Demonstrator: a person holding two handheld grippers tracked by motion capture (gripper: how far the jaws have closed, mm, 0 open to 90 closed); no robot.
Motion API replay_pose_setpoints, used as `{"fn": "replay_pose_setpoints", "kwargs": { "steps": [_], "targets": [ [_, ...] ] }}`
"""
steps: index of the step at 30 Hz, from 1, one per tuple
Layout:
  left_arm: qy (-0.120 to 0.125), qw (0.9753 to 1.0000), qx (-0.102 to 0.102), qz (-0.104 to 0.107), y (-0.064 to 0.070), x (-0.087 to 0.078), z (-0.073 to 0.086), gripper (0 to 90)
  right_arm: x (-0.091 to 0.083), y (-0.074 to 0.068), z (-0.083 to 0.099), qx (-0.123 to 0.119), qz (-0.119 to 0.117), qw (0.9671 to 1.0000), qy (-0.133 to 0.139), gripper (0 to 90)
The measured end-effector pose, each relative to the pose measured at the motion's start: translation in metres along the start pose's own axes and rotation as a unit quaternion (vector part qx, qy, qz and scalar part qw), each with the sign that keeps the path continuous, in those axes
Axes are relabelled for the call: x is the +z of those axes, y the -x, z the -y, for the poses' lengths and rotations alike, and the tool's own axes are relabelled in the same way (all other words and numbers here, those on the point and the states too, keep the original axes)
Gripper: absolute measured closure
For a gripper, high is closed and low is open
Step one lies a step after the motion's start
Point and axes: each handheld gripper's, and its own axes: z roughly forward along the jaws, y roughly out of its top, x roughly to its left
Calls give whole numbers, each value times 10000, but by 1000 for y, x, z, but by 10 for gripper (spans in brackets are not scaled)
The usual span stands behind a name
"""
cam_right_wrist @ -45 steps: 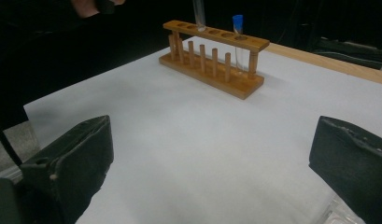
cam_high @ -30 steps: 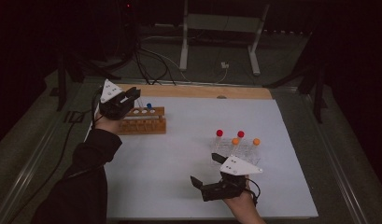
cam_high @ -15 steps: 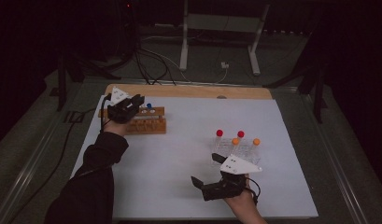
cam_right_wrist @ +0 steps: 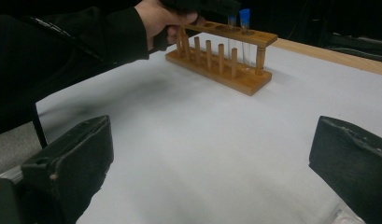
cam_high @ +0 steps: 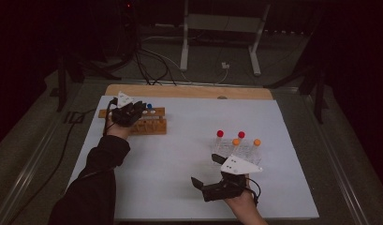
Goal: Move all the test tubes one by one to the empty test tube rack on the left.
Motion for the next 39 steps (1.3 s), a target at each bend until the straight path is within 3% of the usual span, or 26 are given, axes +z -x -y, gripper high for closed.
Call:
{"fn": "replay_pose_setpoints", "kwargs": {
  "steps": [9,10,13,15,16,20,23,28,34,39],
  "targets": [
    [-91,9999,-18,69,1,-1,-1,759,-1,-1,0,5,-71,10000,53,0],
    [-102,9999,-70,110,1,-2,-2,735,-2,0,-1,32,-96,9999,92,0],
    [-73,9999,28,122,2,-8,-2,709,-5,1,-2,94,-213,9994,259,0],
    [-22,9997,-27,254,1,-15,-4,636,-8,3,-4,124,-222,9991,339,0],
    [-12,9998,3,202,1,-18,-4,586,-10,4,-6,130,-236,9990,343,0],
    [124,9995,-56,280,1,-36,-7,482,-17,10,-11,-12,-38,9995,324,0],
    [223,9985,-115,482,3,-51,-7,412,-25,16,-14,-101,177,9992,332,0],
    [245,9943,-24,1036,14,-74,0,258,-43,37,-19,-75,639,9968,478,0],
    [320,9888,116,1450,32,-98,14,134,-58,64,-16,54,1302,9906,423,0],
    [295,9875,267,1528,47,-111,30,65,-64,85,-7,282,1690,9844,394,0]
  ]
}}
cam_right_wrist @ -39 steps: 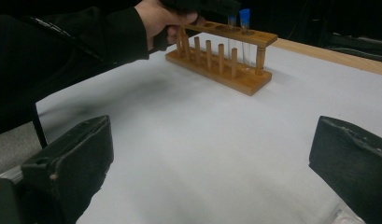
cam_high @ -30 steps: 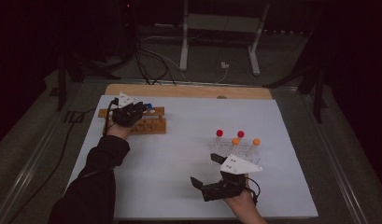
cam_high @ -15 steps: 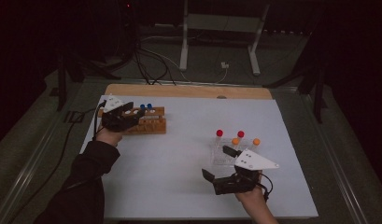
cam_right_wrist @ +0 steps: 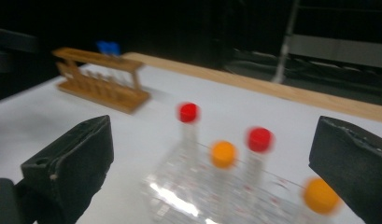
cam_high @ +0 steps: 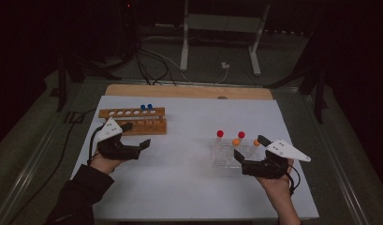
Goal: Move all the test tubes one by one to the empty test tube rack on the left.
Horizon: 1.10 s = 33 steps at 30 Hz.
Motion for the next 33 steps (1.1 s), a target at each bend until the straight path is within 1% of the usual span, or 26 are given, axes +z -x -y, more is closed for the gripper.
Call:
{"fn": "replay_pose_setpoints", "kwargs": {
  "steps": [3,4,6,7,8,9,10,11,12,13,14,15,16,17,18,20,21,23,24,25,27,28,30,31,33],
  "targets": [
    [8,9999,45,113,9,-4,7,51,3,9,6,58,222,9997,-100,0],
    [-2,9999,61,101,12,-4,9,51,4,12,8,92,278,9995,-154,0],
    [-51,9998,136,135,17,-5,13,51,5,18,13,183,436,9986,-232,65],
    [-74,9997,204,82,20,-5,15,51,5,19,15,191,530,9981,-253,66],
    [-67,9996,221,135,22,-5,17,52,6,21,16,218,686,9967,-375,66],
    [-83,9995,226,194,23,-5,17,52,7,22,17,224,768,9957,-475,80],
    [-102,9994,274,160,25,-5,18,52,9,23,19,217,884,9944,-544,115],
    [-120,9993,299,189,27,-5,18,52,10,24,21,237,1011,9928,-604,144],
    [-117,9993,313,168,27,-6,18,52,11,26,23,278,1045,9918,-687,153],
    [-90,9993,324,135,28,-6,18,52,13,26,24,272,1104,9904,-784,183],
    [-70,9993,308,192,28,-7,19,52,14,27,26,210,1205,9887,-870,227],
    [-62,9994,311,170,29,-7,19,52,15,29,28,178,1217,9879,-943,266],
    [-75,9994,312,155,30,-7,20,52,17,31,30,220,1239,9867,-1031,298],
    [-94,9993,303,207,30,-7,21,52,19,33,32,268,1305,9847,-1125,334],
    [-109,9993,307,181,30,-6,22,52,21,35,34,288,1279,9844,-1174,391],
    [-135,9992,329,195,31,-6,23,52,24,37,36,241,1272,9830,-1300,449],
    [-126,9993,298,196,31,-6,24,52,24,37,37,208,1218,9834,-1330,497],
    [-130,9993,266,247,31,-6,24,52,26,37,37,137,1224,9829,-1367,555],
    [-123,9993,273,218,31,-6,25,52,27,37,37,133,1199,9834,-1358,577],
    [-133,9993,266,243,31,-6,25,52,27,37,37,123,1229,9831,-1347,609],
    [-128,9993,263,214,31,-5,25,52,28,37,37,110,1216,9829,-1379,664],
    [-121,9993,246,240,30,-5,26,52,28,38,37,111,1227,9826,-1391,688],
    [-106,9995,241,199,30,-6,26,52,29,39,37,127,1181,9823,-1452,718],
    [-105,9995,211,231,29,-6,26,52,30,40,37,127,1206,9818,-1464,740],
    [-91,9995,214,210,29,-6,26,52,30,41,37,163,1171,9816,-1497,744]
  ]
}}
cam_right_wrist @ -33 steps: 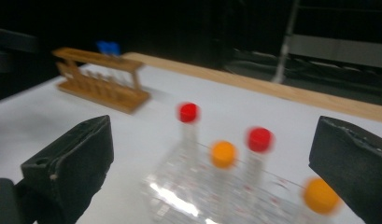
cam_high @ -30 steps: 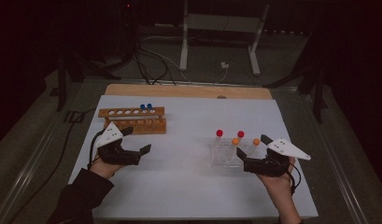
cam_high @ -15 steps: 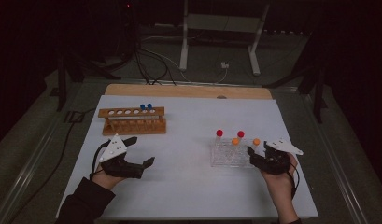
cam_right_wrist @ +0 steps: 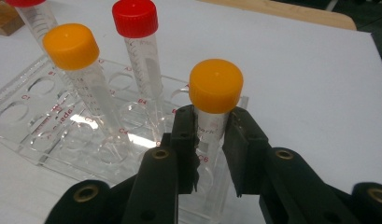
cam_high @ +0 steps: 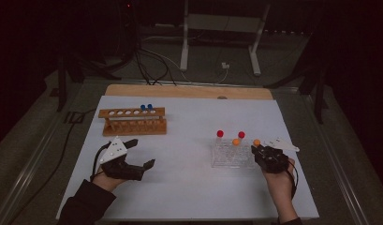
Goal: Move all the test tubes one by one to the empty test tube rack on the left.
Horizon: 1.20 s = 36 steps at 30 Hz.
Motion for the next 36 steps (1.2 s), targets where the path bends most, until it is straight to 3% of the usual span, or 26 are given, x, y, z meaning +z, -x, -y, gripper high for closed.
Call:
{"fn": "replay_pose_setpoints", "kwargs": {
  "steps": [5,18,25,28,36],
  "targets": [
    [-1,10000,-25,43,-1,0,0,52,-1,3,-2,71,-76,9999,-38,751],
    [-26,9999,-47,119,-2,-1,0,52,-30,5,-18,150,-126,9988,448,752],
    [-53,9998,-38,203,0,-2,-3,52,-48,0,-25,36,-46,9978,656,752],
    [-29,9997,-28,244,1,-2,-4,52,-56,-3,-29,-27,-100,9971,749,752],
    [10,9994,21,334,6,-3,-8,52,-71,-20,-39,-359,-601,9948,741,751]
  ]
}}
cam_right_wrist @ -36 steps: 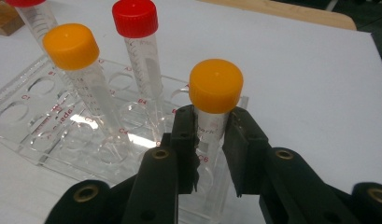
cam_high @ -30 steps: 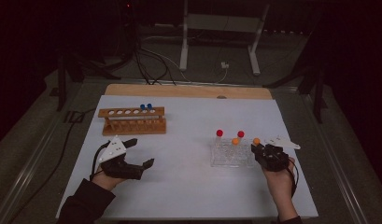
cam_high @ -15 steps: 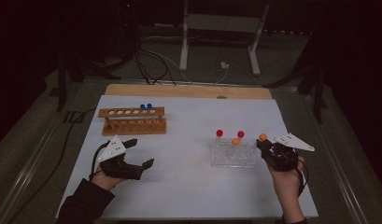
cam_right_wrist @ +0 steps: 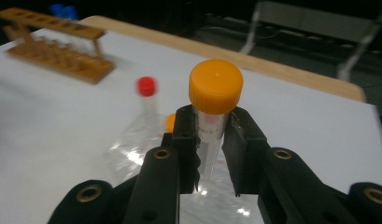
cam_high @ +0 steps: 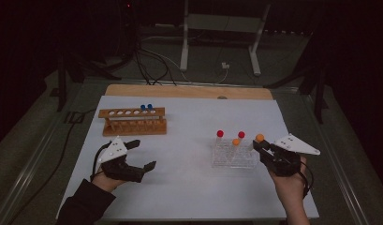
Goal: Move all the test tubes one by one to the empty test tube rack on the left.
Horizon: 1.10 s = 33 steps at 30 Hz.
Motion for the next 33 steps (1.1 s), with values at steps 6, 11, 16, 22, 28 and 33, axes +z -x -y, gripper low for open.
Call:
{"fn": "replay_pose_setpoints", "kwargs": {
  "steps": [6,11,16,22,28,33],
  "targets": [
    [9,10000,20,70,4,0,-3,52,5,-17,-2,-169,-355,9990,-189,751],
    [-4,9997,50,237,8,3,-8,52,11,-37,-1,-318,-694,9968,-241,751],
    [-20,9991,65,428,17,5,-12,54,20,-58,2,-462,-1059,9928,-300,751],
    [-34,9979,78,646,25,9,-18,64,32,-80,8,-646,-1348,9879,-404,751],
    [56,9966,69,820,33,14,-26,103,42,-98,14,-812,-1564,9830,-517,751],
    [56,9944,145,1041,43,22,-36,162,48,-109,17,-868,-1683,9802,-580,751]
  ]
}}
